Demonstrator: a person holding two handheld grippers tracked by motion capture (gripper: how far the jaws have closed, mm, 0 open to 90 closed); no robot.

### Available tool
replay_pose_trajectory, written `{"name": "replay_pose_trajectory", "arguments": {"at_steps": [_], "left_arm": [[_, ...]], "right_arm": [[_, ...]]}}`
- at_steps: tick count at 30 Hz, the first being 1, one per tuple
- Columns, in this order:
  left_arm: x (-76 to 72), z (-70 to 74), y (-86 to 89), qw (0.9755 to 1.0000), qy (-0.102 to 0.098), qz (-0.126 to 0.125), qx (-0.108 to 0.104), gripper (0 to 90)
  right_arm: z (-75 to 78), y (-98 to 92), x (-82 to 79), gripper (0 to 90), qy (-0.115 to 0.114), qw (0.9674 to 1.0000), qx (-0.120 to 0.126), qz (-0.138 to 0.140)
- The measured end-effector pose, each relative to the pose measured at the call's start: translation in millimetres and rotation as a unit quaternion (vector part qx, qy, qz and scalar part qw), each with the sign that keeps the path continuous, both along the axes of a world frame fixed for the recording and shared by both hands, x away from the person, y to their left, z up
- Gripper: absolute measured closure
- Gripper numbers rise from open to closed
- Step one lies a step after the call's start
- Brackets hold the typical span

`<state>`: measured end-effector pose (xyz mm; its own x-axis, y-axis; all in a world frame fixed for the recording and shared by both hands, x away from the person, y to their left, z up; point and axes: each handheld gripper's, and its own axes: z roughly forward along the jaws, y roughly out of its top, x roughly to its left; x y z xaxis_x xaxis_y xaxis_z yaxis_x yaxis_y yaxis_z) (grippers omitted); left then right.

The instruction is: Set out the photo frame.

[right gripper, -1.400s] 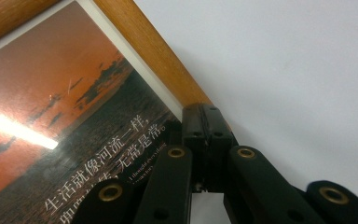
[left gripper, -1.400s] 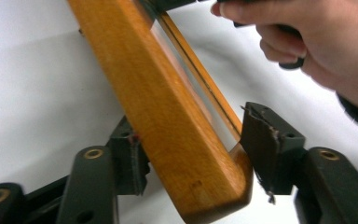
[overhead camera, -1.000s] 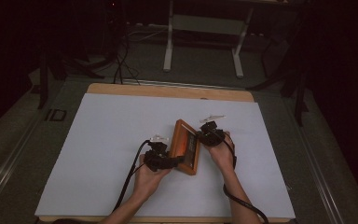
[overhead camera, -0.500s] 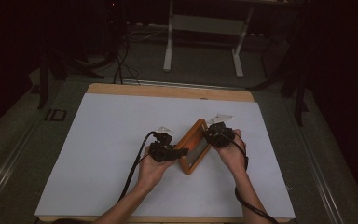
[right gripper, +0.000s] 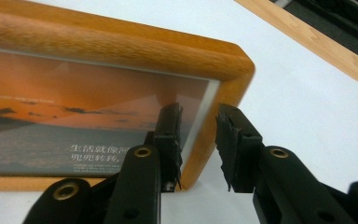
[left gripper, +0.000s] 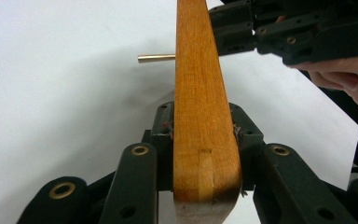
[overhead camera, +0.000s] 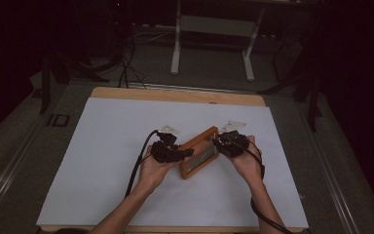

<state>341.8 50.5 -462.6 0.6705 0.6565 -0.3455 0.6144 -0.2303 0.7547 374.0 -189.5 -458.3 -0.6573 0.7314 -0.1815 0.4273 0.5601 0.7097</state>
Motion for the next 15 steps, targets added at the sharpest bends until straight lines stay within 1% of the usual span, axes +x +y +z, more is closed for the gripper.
{"name": "replay_pose_trajectory", "arguments": {"at_steps": [1, 2, 3, 4, 9, 13, 15], "left_arm": [[0.0, 0.0, 0.0, 1.0, 0.0, 0.0, 0.0, 69.3], [-0.1, 3.6, 2.3, 1.0, -0.007, -0.004, 0.003, 69.3], [-0.1, 3.6, 2.3, 1.0, -0.007, -0.004, 0.003, 69.3], [0.0, 7.1, 5.1, 0.9999, -0.012, -0.007, 0.005, 69.3], [1.4, 13.4, 13.9, 0.9997, -0.02, -0.012, 0.005, 69.3], [2.4, 18.0, 20.7, 0.9991, -0.034, -0.024, 0.01, 69.3], [3.1, 20.3, 24.5, 0.9989, -0.036, -0.028, 0.012, 69.3]], "right_arm": [[0.3, 0.6, -0.4, 68.4, -0.001, 1.0, 0.0, 0.004], [0.9, 1.7, -1.3, 68.0, -0.003, 1.0, -0.001, 0.007], [1.5, 2.6, -2.4, 67.5, -0.002, 1.0, 0.0, 0.009], [1.9, 3.0, -3.0, 67.5, -0.003, 0.9999, -0.001, 0.012], [4.2, 5.2, -7.2, 67.5, -0.009, 0.9997, -0.006, 0.02], [6.9, 4.8, -9.9, 66.9, -0.007, 0.9995, 0.004, 0.031], [7.8, 4.7, -10.7, 65.2, 0.0, 0.9992, 0.01, 0.039]]}}
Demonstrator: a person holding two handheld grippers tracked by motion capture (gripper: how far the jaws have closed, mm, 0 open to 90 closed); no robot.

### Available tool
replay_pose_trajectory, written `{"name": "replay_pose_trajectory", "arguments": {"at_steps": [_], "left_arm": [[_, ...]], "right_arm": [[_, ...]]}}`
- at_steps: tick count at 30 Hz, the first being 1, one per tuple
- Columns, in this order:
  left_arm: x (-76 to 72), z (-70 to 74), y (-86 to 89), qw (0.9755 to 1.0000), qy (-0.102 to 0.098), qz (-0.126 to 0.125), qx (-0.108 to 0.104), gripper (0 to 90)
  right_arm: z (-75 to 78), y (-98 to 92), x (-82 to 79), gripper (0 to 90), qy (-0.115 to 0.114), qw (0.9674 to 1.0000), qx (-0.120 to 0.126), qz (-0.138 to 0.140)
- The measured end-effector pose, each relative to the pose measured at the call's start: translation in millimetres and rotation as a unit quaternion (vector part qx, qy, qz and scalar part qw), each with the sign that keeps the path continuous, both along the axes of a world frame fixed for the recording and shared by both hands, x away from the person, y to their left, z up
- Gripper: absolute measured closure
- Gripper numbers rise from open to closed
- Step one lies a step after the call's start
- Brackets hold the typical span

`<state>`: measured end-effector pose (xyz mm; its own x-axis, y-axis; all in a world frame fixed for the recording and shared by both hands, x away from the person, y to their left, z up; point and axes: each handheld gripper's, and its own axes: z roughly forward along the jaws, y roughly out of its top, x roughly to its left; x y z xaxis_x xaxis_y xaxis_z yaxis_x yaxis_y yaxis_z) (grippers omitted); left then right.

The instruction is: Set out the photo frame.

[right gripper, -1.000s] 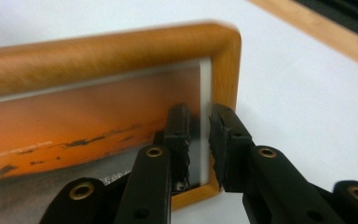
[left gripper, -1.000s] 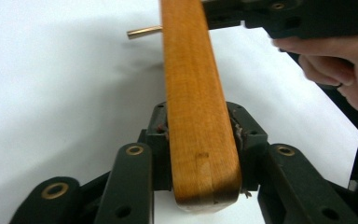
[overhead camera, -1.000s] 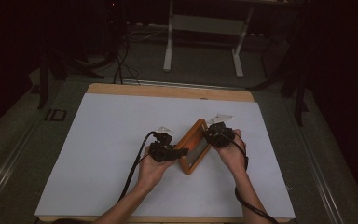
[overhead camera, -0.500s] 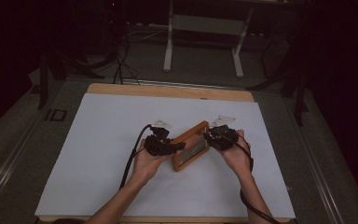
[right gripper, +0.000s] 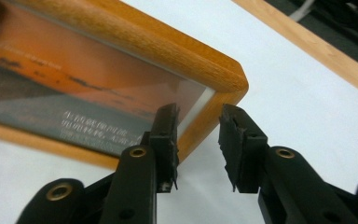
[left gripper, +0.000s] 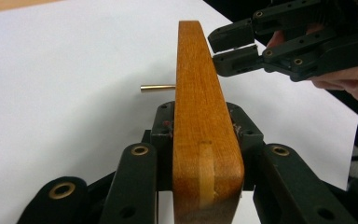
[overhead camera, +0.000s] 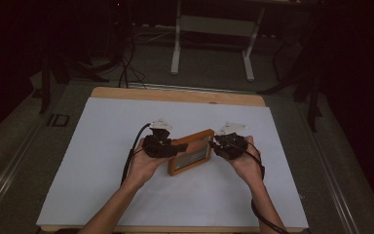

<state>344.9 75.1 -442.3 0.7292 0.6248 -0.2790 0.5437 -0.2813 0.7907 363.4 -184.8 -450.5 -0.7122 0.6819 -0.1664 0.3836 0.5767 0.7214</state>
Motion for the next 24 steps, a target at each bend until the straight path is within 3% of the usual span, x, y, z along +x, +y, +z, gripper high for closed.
{"name": "replay_pose_trajectory", "arguments": {"at_steps": [1, 6, 10, 13, 18, 21, 24], "left_arm": [[0.4, 0.5, 1.4, 1.0, 0.0, 0.0, -0.003, 69.3], [4.0, 4.5, 12.4, 0.9999, 0.001, 0.005, -0.009, 69.3], [4.9, 9.1, 15.9, 1.0, -0.007, 0.006, 0.0, 69.3], [4.3, 16.6, 19.0, 0.9995, -0.025, -0.012, 0.016, 69.3], [2.8, 22.0, 21.9, 0.9983, -0.033, -0.043, 0.023, 69.2], [2.3, 19.7, 19.8, 0.9974, -0.036, -0.056, 0.027, 69.1], [-0.3, 19.0, 17.4, 0.9953, -0.05, -0.078, 0.029, 69.0]], "right_arm": [[0.3, 0.0, -0.2, 65.1, 0.009, 0.9999, 0.005, 0.01], [2.2, 2.3, -3.3, 64.8, 0.012, 0.9994, 0.009, 0.032], [3.9, 4.4, -4.7, 63.4, 0.011, 0.999, 0.011, 0.042], [9.2, 7.5, -7.3, 62.9, 0.006, 0.9981, 0.016, 0.059], [18.3, 10.7, -13.2, 60.8, -0.006, 0.9967, 0.027, 0.076], [24.3, 12.7, -14.0, 55.5, -0.018, 0.9956, 0.032, 0.086], [26.6, 17.7, -10.9, 46.8, -0.013, 0.9926, 0.033, 0.117]]}}
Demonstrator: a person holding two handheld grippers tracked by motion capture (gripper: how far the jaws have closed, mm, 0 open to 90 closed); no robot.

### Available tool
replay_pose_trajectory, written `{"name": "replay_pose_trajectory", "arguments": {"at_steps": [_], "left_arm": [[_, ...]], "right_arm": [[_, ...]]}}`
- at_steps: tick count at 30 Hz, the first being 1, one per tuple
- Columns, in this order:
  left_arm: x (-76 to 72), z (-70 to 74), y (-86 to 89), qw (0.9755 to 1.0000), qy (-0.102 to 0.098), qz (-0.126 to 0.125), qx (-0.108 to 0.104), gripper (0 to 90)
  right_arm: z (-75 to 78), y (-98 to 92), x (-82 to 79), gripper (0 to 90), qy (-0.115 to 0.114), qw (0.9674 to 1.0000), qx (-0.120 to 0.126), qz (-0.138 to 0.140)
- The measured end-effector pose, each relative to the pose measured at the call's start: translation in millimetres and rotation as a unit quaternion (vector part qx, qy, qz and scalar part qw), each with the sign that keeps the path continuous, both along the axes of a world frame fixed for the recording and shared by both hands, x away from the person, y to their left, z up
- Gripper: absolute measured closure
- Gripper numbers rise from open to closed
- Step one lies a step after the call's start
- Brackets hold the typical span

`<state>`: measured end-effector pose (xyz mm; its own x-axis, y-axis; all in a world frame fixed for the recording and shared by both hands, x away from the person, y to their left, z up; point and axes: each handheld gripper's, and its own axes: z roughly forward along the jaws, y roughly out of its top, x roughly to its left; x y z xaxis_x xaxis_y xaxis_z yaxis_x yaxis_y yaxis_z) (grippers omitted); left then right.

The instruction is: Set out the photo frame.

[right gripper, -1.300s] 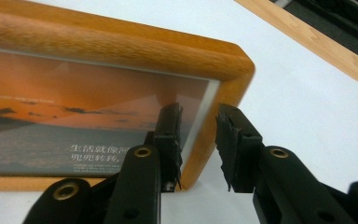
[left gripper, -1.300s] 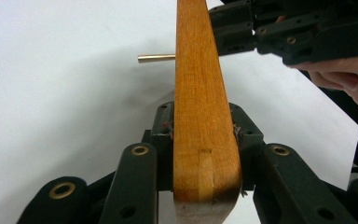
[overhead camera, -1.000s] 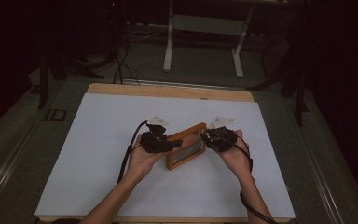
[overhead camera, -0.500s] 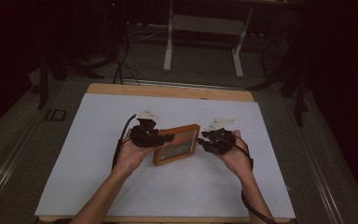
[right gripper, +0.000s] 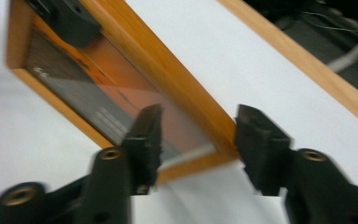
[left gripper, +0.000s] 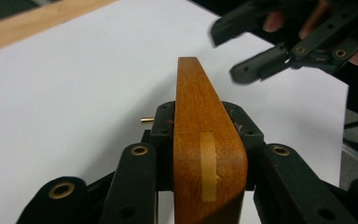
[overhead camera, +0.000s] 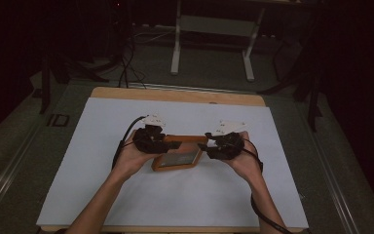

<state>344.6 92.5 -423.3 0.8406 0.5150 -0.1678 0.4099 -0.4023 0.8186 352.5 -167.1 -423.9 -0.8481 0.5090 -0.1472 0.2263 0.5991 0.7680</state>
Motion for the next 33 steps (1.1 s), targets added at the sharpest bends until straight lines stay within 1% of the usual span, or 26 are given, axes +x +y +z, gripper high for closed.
{"name": "replay_pose_trajectory", "arguments": {"at_steps": [1, 2, 3, 7, 8, 9, 10, 11, 12, 13, 14, 16, 18, 22, 24, 26, 28, 29, 30, 31, 32, 33], "left_arm": [[-0.7, -0.1, -1.0, 1.0, -0.004, -0.008, 0.002, 69.0], [-0.7, -0.1, -1.0, 1.0, -0.004, -0.008, 0.002, 69.0], [-1.8, 0.0, -2.9, 0.9997, -0.012, -0.021, 0.006, 68.9], [-2.9, 1.5, -6.1, 0.9988, -0.021, -0.041, 0.015, 68.5], [-2.9, 1.5, -6.1, 0.9988, -0.021, -0.041, 0.015, 68.3], [-4.0, 2.3, -7.8, 0.9982, -0.028, -0.05, 0.019, 68.2], [-4.0, 2.3, -7.8, 0.9982, -0.028, -0.05, 0.019, 68.2], [-4.7, 2.7, -8.8, 0.9976, -0.033, -0.055, 0.023, 68.1], [-5.5, 3.4, -10.2, 0.9969, -0.038, -0.063, 0.028, 68.0], [-5.5, 3.4, -10.2, 0.9969, -0.038, -0.063, 0.028, 67.9], [-6.4, 4.9, -11.9, 0.995, -0.049, -0.077, 0.039, 67.9], [-6.3, 6.0, -12.6, 0.9936, -0.053, -0.087, 0.047, 68.0], [-4.5, 6.4, -12.4, 0.9925, -0.054, -0.098, 0.049, 67.9], [-2.4, 6.3, -11.4, 0.9924, -0.046, -0.103, 0.048, 66.3], [-2.7, 6.2, -11.4, 0.9923, -0.047, -0.104, 0.047, 65.1], [-2.7, 5.7, -11.3, 0.9933, -0.044, -0.099, 0.042, 61.9], [-2.2, 5.7, -10.9, 0.9936, -0.042, -0.096, 0.042, 57.4], [-0.4, 5.8, -9.5, 0.9945, -0.04, -0.093, 0.026, 56.6], [-0.1, 6.3, -9.0, 0.9948, -0.042, -0.091, 0.02, 55.6], [0.1, 7.2, -8.4, 0.9951, -0.043, -0.089, 0.008, 54.2], [0.1, 7.2, -8.4, 0.9951, -0.043, -0.089, 0.008, 51.6], [0.7, 9.4, -6.8, 0.9956, -0.044, -0.083, -0.007, 47.7]], "right_arm": [[-0.5, 2.5, 1.1, 44.2, 0.002, 1.0, -0.003, 0.008], [-0.5, 2.5, 1.1, 44.2, 0.002, 1.0, -0.003, 0.008], [-2.7, 7.7, 3.4, 39.0, 0.006, 0.9996, -0.006, 0.026], [-7.5, 16.7, 5.7, 31.4, 0.016, 0.9976, -0.013, 0.066], [-7.5, 16.7, 5.7, 31.4, 0.016, 0.9976, -0.013, 0.066], [-8.8, 18.9, 7.2, 30.2, 0.022, 0.9966, -0.014, 0.078], [-9.3, 19.5, 8.4, 29.9, 0.024, 0.9962, -0.013, 0.083], [-9.9, 20.5, 9.7, 30.1, 0.026, 0.9956, -0.013, 0.089], [-10.3, 21.1, 10.6, 30.9, 0.03, 0.995, -0.013, 0.094], [-10.9, 21.9, 11.9, 32.0, 0.034, 0.9942, -0.016, 0.101], [-11.6, 22.9, 12.6, 32.9, 0.04, 0.9934, -0.02, 0.106], [-12.8, 24.5, 14.2, 37.6, 0.049, 0.991, -0.029, 0.121], [-13.1, 25.0, 12.7, 40.1, 0.045, 0.99, -0.039, 0.128], [-10.9, 19.9, 12.0, 48.9, 0.042, 0.9884, -0.046, 0.139], [-9.9, 16.6, 11.3, 52.9, 0.047, 0.9874, -0.045, 0.144], [-9.2, 13.4, 10.1, 57.7, 0.048, 0.9862, -0.043, 0.152], [-9.1, 10.8, 8.5, 61.9, 0.046, 0.9856, -0.041, 0.158], [-9.8, 9.9, 6.8, 62.3, 0.039, 0.986, -0.04, 0.157], [-10.0, 9.3, 6.2, 62.7, 0.037, 0.9859, -0.041, 0.158], [-10.1, 8.8, 5.2, 63.4, 0.036, 0.9859, -0.041, 0.158], [-10.5, 8.4, 4.7, 64.3, 0.033, 0.986, -0.039, 0.159], [-10.5, 7.5, 4.2, 64.9, 0.033, 0.9863, -0.039, 0.157]]}}
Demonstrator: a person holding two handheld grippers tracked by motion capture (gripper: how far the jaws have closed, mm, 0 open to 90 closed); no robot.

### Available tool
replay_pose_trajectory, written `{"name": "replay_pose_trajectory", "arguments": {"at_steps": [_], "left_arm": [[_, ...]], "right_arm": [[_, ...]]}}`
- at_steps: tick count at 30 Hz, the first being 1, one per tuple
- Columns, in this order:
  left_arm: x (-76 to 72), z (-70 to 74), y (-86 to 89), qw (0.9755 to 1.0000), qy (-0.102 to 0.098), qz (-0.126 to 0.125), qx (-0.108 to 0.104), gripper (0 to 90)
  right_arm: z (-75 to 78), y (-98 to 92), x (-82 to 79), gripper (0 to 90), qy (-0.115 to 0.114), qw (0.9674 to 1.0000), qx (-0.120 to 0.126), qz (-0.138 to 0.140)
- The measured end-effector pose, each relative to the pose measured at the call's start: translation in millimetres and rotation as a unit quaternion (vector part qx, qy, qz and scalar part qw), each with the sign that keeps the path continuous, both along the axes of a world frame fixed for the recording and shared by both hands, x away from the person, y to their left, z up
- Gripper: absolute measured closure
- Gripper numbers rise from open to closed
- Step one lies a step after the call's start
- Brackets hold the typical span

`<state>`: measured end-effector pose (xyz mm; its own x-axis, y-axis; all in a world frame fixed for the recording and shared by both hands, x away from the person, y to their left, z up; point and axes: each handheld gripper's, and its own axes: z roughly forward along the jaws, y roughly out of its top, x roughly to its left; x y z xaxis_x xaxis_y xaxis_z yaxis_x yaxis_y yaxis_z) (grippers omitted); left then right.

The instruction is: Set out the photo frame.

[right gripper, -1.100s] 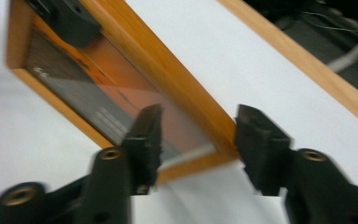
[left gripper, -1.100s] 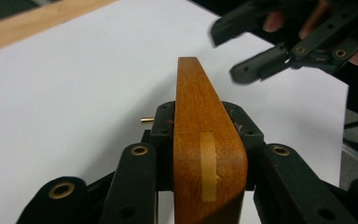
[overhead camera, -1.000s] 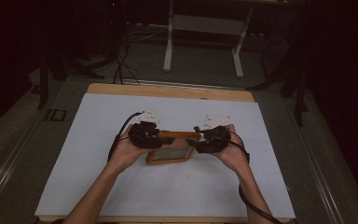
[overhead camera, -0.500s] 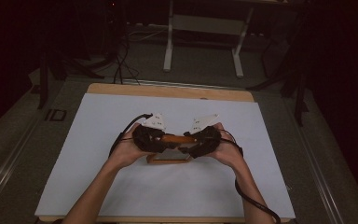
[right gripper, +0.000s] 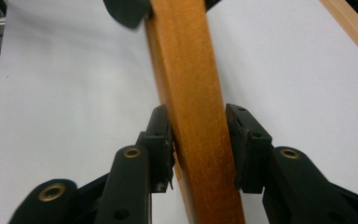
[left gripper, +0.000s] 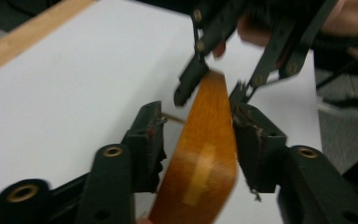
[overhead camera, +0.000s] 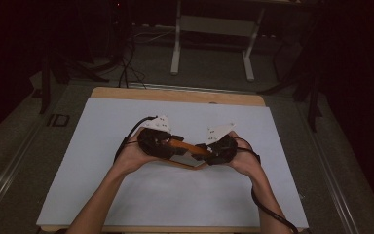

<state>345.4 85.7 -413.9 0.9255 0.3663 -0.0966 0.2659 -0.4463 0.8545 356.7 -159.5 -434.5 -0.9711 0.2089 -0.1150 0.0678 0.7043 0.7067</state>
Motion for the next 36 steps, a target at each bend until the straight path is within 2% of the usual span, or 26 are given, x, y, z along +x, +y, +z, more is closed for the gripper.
{"name": "replay_pose_trajectory", "arguments": {"at_steps": [3, 12, 17, 19, 26, 29, 36], "left_arm": [[2.2, 2.6, 4.7, 0.9997, 0.002, 0.017, -0.015, 43.0], [4.4, -0.4, 16.1, 0.9979, 0.013, 0.041, -0.048, 40.9], [5.8, -2.3, 19.1, 0.9971, 0.018, 0.052, -0.052, 36.3], [7.1, -4.6, 23.6, 0.996, 0.019, 0.066, -0.056, 33.0], [11.3, -11.5, 30.1, 0.9934, 0.028, 0.088, -0.068, 28.3], [14.3, -15.8, 30.9, 0.9924, 0.036, 0.091, -0.075, 25.2], [18.0, -27.0, 24.8, 0.9919, 0.045, 0.095, -0.071, 22.6]], "right_arm": [[-1.0, -3.4, -0.3, 66.4, -0.002, 1.0, 0.005, -0.006], [-5.9, -14.9, -4.6, 67.9, -0.006, 0.9992, 0.028, -0.026], [-6.2, -16.5, -6.4, 68.7, -0.01, 0.999, 0.028, -0.033], [-8.1, -21.2, -7.1, 68.9, -0.008, 0.9984, 0.036, -0.043], [-13.2, -32.6, -10.4, 68.9, -0.004, 0.9966, 0.056, -0.06], [-15.4, -37.1, -12.8, 68.9, -0.005, 0.9957, 0.063, -0.068], [-20.8, -49.0, -17.1, 68.9, -0.004, 0.9942, 0.072, -0.08]]}}
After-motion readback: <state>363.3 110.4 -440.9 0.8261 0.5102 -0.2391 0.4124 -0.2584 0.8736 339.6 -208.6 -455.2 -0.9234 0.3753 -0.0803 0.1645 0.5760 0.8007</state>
